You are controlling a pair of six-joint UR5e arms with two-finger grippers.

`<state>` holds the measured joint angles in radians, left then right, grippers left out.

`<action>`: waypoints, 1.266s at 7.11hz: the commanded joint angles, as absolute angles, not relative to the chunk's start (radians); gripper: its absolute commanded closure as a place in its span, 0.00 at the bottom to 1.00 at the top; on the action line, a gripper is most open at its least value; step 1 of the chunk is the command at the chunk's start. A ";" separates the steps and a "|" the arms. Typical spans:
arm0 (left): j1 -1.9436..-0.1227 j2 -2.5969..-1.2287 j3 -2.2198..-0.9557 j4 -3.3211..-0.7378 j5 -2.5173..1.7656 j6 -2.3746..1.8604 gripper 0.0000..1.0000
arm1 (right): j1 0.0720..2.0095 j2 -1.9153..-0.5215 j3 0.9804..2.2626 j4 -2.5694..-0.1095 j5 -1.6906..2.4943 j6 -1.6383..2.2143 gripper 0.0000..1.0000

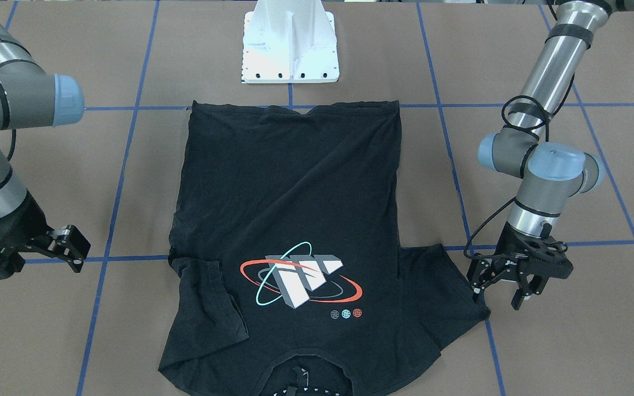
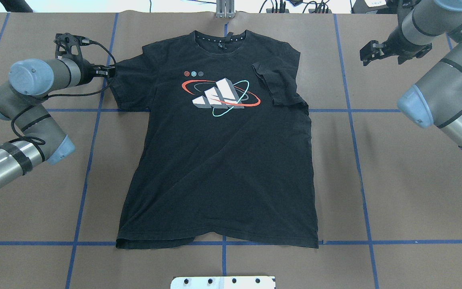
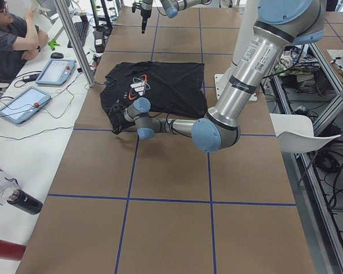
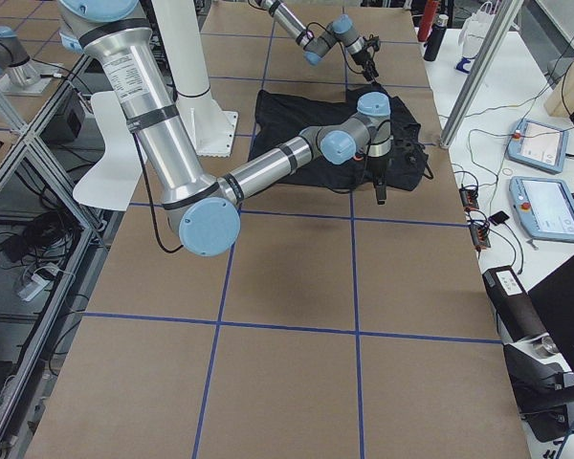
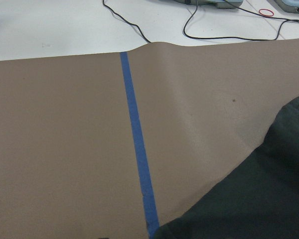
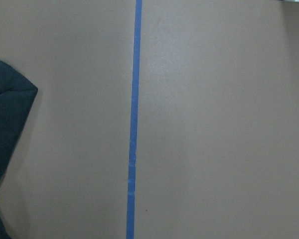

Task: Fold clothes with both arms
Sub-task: 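Release and raise the right gripper away while the left gripper approaches the shirt, then grasp the sleeve nearest the left gripper and fold it inward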

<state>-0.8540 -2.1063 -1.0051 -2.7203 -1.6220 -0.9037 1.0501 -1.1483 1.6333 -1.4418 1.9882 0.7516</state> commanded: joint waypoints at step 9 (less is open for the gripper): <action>-0.853 -2.121 -0.983 -2.723 -1.631 -1.000 1.00 | 1.051 -1.150 1.635 -1.440 1.987 0.752 0.00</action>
